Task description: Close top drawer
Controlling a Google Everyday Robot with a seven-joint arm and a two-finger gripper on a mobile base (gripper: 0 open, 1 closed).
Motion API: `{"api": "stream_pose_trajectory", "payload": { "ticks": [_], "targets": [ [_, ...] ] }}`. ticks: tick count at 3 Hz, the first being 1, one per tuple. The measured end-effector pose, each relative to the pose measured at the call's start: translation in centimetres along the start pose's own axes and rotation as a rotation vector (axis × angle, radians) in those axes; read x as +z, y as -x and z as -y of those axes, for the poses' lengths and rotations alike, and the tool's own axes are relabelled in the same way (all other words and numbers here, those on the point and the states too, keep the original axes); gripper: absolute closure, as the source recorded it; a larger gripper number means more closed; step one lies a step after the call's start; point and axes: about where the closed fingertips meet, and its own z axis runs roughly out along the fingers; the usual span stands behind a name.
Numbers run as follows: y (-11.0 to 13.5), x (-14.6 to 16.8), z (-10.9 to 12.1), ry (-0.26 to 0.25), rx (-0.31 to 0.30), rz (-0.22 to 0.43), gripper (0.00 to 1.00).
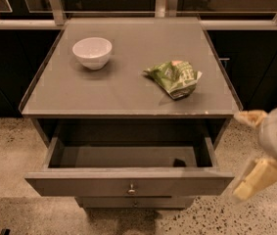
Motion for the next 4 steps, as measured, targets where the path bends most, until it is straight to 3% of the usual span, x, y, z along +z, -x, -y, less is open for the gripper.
{"api": "stream_pose_trajectory", "payload": {
  "ticks": [1,3,4],
  "targets": [
    [-3.0,6.7,-2.7,0.068,0.117,0.067,0.18],
    [-3.5,7.5,-3.2,0.074,0.128,0.062,0.64],
    [-4.4,8.8,-3.7,0.088,0.162,0.090,0.88]
  ]
}}
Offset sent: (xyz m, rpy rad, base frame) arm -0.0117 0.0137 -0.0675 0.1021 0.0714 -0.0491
